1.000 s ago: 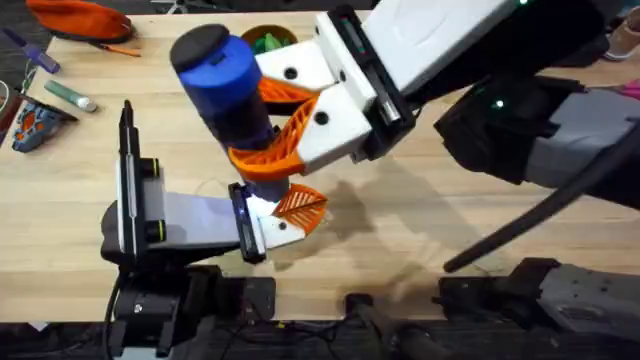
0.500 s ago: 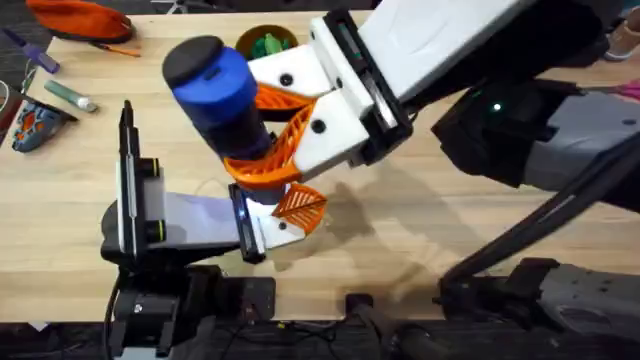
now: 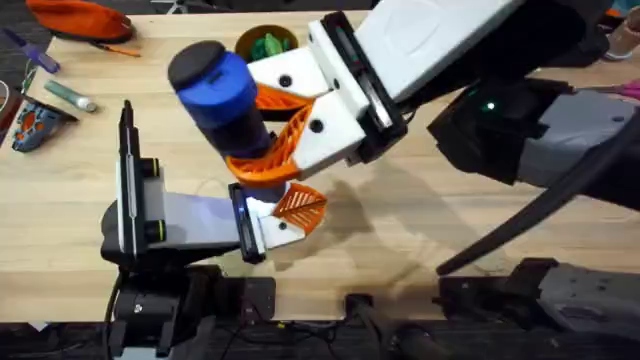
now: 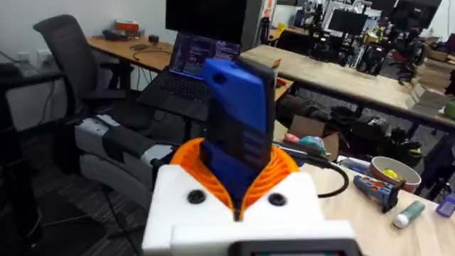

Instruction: Pick up the gripper from the table and insert it into the empty holder that is missing its gripper. Then pick up a screw, insert it into the mounting hole, and use the screwdriver to tighten it. Finally, clean up the table by picking up the vegetable and placing it into the bucket.

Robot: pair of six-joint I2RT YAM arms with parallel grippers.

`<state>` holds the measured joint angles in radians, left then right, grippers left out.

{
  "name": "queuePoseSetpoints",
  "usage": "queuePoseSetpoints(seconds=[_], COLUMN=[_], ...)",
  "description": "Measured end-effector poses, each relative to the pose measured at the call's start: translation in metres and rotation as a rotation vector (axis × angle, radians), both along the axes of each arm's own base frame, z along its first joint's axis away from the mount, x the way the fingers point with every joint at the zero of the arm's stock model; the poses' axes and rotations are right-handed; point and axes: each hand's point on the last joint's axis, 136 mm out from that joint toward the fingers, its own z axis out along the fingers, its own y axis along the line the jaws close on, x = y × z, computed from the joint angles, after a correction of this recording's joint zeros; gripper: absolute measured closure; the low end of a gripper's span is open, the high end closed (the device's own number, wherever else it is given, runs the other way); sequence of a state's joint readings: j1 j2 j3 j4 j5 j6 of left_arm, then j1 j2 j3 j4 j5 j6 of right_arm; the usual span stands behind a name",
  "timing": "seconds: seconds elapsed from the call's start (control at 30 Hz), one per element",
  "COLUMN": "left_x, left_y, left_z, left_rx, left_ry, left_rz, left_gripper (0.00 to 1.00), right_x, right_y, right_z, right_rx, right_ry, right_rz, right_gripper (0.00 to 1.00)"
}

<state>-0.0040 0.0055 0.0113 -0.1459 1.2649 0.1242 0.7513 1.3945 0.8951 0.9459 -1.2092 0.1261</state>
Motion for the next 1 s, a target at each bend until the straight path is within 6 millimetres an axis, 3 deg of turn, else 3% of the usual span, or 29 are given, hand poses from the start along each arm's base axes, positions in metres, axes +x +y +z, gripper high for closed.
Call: queuePoseSetpoints(seconds=[1.0], left_x=[0.0000], left_y=[0.0000], left_z=[0.0000], left_rx=[0.000], left_ry=[0.000], left_rz=[0.000], left_gripper=[0.987], right_x=[-0.0015], right_y=[-0.0039], right_z=[-0.0024], right_rx=[-0.011], right_ry=[-0.007], right_rz=[0.024], right_gripper=[0.979])
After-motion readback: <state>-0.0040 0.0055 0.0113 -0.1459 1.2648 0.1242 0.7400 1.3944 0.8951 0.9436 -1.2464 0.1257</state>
